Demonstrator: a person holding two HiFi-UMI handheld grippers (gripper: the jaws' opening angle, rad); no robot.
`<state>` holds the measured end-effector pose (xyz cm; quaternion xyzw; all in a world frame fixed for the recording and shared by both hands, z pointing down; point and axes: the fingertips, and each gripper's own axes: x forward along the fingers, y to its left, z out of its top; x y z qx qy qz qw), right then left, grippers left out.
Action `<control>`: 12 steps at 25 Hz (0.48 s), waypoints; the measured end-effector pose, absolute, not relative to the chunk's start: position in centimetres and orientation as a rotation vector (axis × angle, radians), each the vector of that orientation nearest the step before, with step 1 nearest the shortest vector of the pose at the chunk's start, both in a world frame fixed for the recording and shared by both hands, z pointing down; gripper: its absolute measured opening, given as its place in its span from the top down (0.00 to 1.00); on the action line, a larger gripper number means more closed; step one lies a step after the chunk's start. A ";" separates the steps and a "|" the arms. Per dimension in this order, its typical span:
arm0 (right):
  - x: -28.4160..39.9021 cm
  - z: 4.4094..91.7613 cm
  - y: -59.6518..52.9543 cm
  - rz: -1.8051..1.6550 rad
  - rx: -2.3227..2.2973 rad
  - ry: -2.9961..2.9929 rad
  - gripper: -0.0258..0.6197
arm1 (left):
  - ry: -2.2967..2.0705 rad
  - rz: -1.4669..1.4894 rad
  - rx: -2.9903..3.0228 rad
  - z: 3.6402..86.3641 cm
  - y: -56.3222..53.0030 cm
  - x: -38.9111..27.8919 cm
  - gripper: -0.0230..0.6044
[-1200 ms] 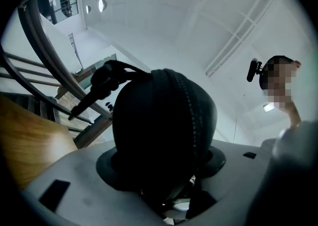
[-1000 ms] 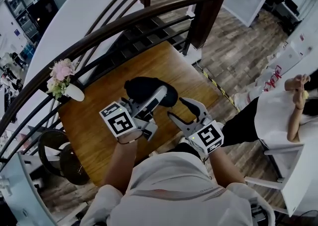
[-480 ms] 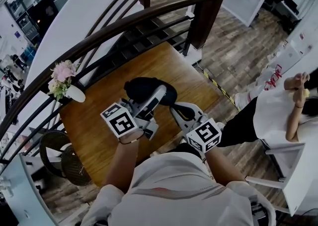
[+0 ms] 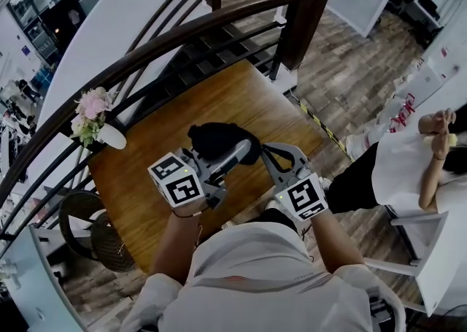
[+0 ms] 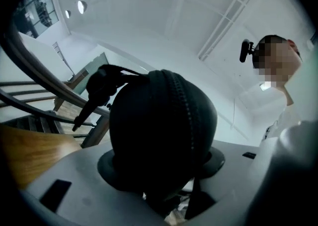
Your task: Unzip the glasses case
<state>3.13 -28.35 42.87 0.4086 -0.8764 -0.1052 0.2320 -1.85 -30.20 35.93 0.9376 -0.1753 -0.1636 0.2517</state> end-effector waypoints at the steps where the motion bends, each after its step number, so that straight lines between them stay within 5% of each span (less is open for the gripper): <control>1: 3.2 42.9 -28.3 -0.362 1.096 -2.369 0.87 | -0.450 -0.384 2.589 36.3 -29.7 -1.4 0.57; 12: 1.9 43.5 -27.1 -0.820 0.829 -2.093 0.87 | -0.261 0.280 2.795 42.8 -25.6 1.8 0.56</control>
